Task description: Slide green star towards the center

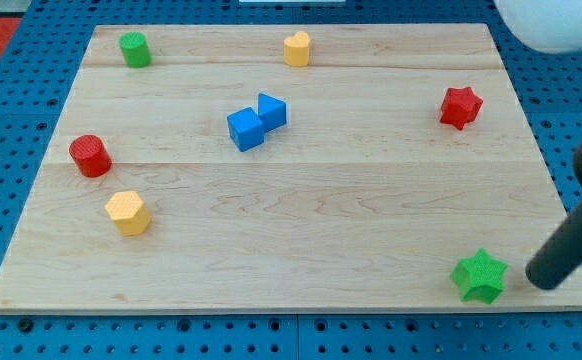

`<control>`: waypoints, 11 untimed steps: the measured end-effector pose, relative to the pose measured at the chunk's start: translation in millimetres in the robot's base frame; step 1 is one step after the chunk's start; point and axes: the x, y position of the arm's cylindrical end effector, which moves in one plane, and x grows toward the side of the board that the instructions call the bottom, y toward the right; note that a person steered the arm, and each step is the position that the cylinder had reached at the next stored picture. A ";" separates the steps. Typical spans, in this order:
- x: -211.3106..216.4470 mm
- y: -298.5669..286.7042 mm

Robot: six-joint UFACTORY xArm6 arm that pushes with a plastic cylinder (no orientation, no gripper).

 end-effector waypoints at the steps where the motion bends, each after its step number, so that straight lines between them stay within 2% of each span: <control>1: 16.6 -3.4; 2: 17.9 -41.8; 5: -44.9 -75.6; 8: -13.5 -96.0; 9: -18.6 -133.9; 10: -25.3 -148.3; 11: -49.4 -142.4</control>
